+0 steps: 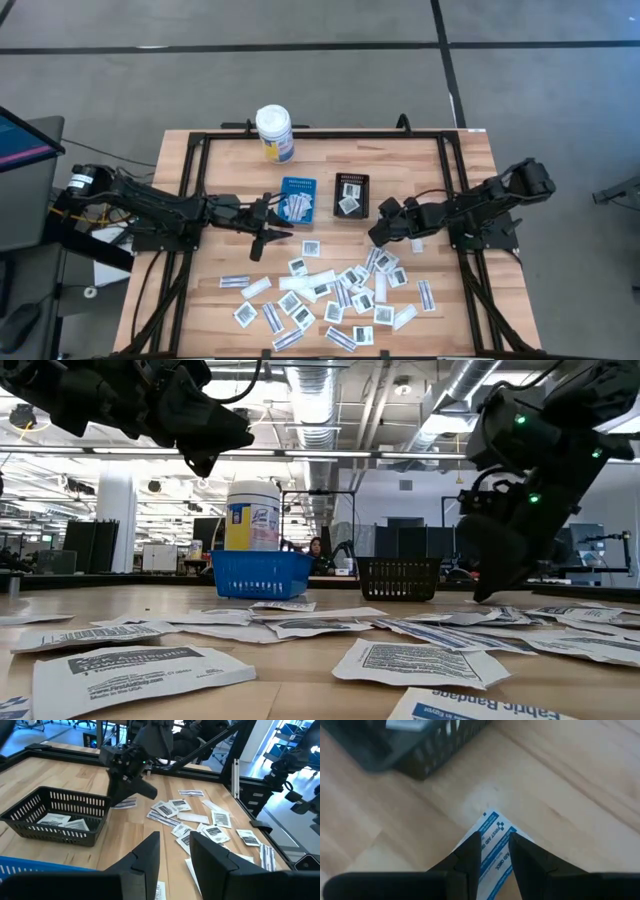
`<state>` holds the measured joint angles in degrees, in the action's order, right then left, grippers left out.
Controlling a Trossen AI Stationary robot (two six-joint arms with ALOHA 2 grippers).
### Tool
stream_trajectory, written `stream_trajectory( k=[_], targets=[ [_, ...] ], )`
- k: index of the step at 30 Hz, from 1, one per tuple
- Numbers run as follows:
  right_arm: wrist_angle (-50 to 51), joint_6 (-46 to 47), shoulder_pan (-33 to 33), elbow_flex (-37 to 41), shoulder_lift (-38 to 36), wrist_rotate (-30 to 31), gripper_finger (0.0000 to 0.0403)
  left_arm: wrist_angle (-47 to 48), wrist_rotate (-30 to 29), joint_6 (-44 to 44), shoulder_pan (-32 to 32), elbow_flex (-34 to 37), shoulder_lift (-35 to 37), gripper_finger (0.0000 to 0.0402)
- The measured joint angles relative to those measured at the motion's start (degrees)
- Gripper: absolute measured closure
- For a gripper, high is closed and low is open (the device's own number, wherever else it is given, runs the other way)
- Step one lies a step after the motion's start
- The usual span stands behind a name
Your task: Pick & Place First Aid Supplies
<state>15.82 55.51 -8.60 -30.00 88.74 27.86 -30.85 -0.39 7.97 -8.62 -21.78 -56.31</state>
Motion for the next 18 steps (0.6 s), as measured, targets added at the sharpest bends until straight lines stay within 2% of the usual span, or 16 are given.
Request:
stream_trajectory(
  k=[4, 10, 15, 18],
  targets=[
    [-0.4, -3.3, -0.2, -0.1, 1.0, 0.6, 0.0332, 0.0, 0.0, 0.0, 0.0, 0.0, 0.0, 0.0295],
    [0.7, -5.3, -1.1, -0.2, -1.1, -2.1, 0.0396, 0.0, 0.0, 0.0, 0.0, 0.0, 0.0, 0.0295],
    [4.7, -6.0, -3.0, -2.8, -5.0, -5.7, 0.0389, 0.4, 0.0, 0.0, 0.0, 0.0, 0.0, 0.0295],
    [5.1, -6.0, -5.0, -6.1, -8.3, -5.7, 0.0396, 0.5, 0.0, 0.0, 0.0, 0.0, 0.0, 0.0295]
  ],
)
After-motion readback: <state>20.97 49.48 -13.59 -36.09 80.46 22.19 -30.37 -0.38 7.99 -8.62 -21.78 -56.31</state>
